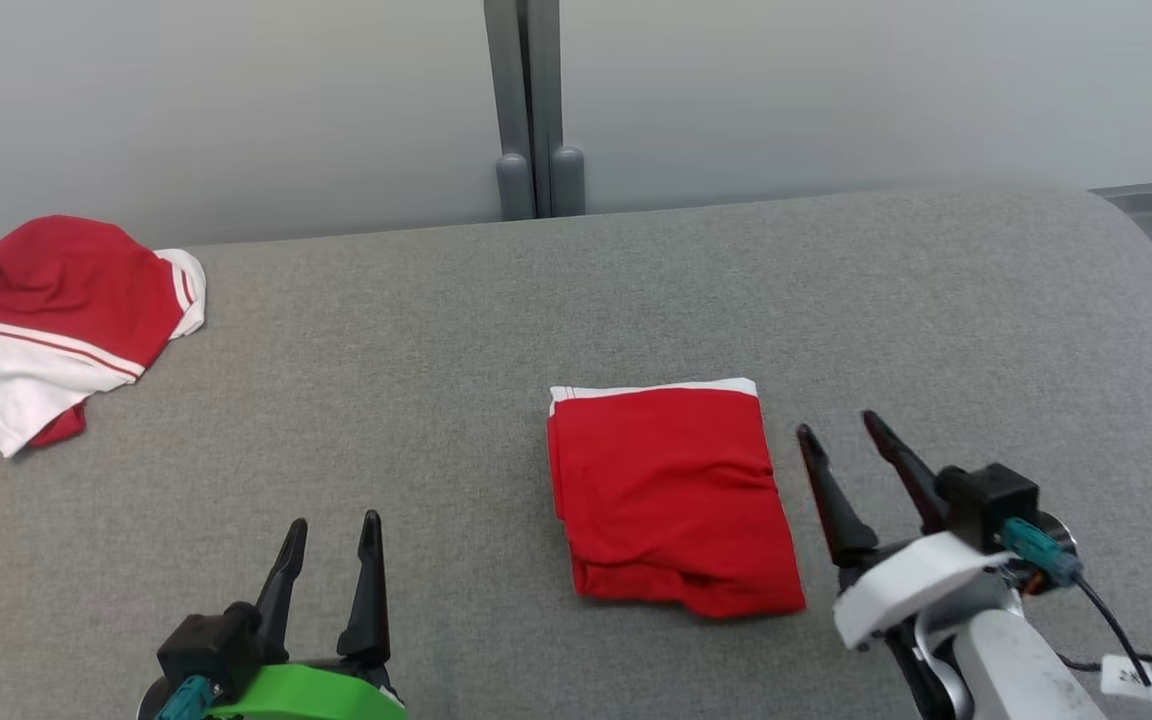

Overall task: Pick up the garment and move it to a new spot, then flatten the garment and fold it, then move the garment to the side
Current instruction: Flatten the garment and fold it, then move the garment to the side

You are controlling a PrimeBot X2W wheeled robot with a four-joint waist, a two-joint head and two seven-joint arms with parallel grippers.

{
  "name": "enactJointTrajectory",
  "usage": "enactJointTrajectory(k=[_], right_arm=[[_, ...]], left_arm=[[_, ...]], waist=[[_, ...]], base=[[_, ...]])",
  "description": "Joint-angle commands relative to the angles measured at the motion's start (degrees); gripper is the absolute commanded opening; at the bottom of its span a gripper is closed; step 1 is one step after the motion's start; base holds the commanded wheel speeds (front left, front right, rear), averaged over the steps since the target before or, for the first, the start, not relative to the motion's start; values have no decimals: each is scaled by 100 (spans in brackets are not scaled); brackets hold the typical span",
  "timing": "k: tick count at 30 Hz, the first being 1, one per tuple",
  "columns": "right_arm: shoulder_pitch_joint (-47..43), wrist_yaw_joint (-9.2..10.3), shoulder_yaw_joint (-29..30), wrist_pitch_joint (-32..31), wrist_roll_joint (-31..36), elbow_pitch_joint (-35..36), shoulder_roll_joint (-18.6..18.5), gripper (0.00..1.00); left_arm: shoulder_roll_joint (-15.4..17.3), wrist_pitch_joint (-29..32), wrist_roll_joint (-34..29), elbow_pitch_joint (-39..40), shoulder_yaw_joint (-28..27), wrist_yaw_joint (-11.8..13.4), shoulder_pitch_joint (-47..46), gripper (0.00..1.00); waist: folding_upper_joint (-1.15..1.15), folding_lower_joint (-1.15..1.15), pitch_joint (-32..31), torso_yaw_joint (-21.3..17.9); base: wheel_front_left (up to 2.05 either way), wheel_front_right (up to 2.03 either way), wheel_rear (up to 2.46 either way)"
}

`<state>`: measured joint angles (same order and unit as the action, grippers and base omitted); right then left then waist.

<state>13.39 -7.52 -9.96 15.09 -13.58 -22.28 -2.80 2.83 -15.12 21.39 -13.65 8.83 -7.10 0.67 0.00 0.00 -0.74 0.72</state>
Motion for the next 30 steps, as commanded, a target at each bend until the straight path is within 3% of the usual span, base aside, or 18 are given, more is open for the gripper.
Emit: enactJointTrajectory(k=[1,12,30], right_arm=[[-202,7,178,9,-55,97,-17,100],[-805,7,676,9,-20,307,-20,100],[-728,7,682,9,119,180,-19,100]], left_arm=[[12,-4,35,-9,-55,28,121,100],[12,-4,113,62,-187,222,495,100],[12,-4,29,124,-184,278,514,100]], waist=[[0,0,-32,-37],[0,0,-76,-117],[0,0,-83,-83]], base=[[0,0,0],[0,0,0],[0,0,0]])
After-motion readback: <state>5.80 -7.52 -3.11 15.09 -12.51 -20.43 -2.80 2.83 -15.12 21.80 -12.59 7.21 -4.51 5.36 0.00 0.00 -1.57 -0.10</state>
